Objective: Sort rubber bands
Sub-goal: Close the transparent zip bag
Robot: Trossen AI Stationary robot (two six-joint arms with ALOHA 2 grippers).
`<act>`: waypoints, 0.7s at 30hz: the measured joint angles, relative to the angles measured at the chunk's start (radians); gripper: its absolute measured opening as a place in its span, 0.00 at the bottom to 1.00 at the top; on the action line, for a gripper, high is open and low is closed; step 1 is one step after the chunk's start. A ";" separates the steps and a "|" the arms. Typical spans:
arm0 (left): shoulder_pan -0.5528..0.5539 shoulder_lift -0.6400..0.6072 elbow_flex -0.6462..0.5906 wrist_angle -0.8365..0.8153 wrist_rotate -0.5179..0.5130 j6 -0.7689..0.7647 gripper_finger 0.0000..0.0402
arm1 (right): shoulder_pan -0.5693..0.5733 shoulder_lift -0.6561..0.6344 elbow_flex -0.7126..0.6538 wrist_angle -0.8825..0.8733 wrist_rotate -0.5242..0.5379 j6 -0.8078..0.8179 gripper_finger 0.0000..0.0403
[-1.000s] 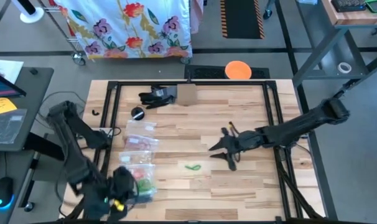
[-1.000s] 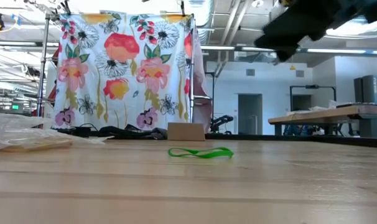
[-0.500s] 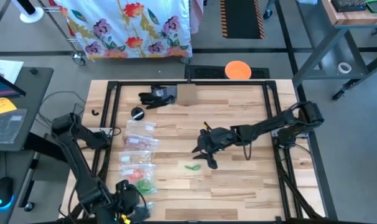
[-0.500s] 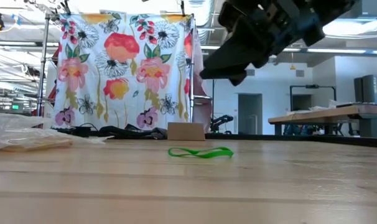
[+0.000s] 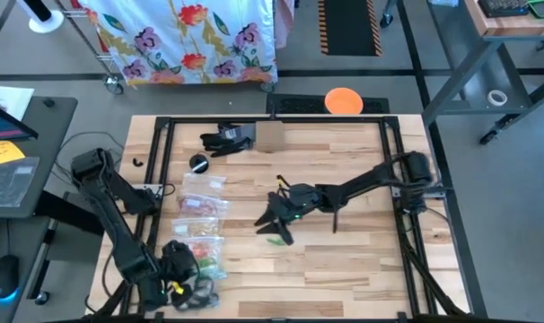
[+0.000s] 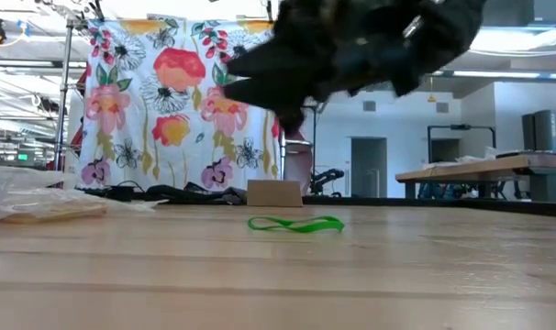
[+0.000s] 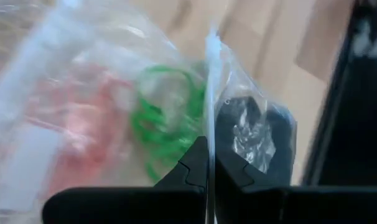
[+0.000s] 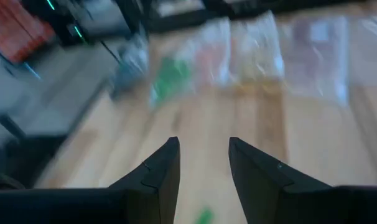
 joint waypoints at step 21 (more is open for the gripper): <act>0.067 -0.075 -0.083 -0.055 0.025 0.001 0.17 | -0.003 0.468 0.537 -0.127 0.031 0.168 0.33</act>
